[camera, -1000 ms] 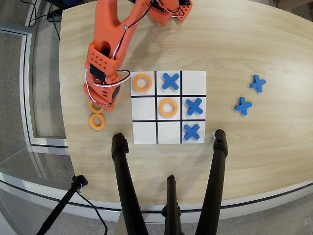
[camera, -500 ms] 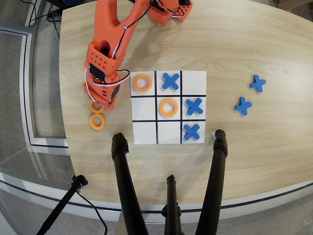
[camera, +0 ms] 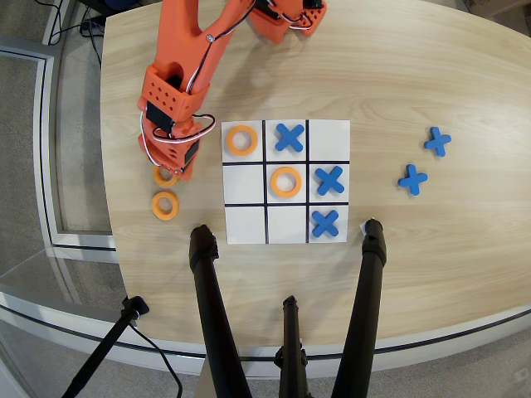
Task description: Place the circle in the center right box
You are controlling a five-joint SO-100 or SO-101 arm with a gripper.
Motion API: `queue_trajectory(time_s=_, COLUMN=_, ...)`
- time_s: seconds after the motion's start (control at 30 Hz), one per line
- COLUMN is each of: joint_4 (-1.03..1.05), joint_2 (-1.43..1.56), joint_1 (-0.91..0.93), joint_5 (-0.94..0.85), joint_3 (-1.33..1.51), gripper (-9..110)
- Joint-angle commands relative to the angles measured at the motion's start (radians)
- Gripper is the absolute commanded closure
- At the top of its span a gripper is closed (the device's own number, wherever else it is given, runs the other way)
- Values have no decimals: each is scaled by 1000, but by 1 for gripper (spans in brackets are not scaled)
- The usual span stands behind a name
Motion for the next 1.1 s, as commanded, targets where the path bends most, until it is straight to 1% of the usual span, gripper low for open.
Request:
queue_trajectory(time_s=0.0, joint_4=3, joint_2=41, joint_1=8, joint_5=-6, joint_3=3, gripper=86)
queue_trajectory(time_s=0.13, joint_4=6, joint_2=41, joint_1=8, joint_5=3, joint_3=-2, gripper=86)
queue_trajectory(time_s=0.33, joint_4=77, joint_2=51, joint_1=3, joint_5=18, joint_3=-48, gripper=86)
queue_trajectory(time_s=0.73, joint_4=84, joint_2=61, joint_1=2, joint_5=20, joint_3=-25, gripper=86)
queue_trajectory(time_s=0.93, joint_4=253, joint_2=84, joint_1=-14, joint_5=46, joint_3=-141, gripper=86)
queue_trajectory(time_s=1.07, joint_4=276, joint_2=97, joint_1=-26, joint_5=61, joint_3=-153, gripper=86)
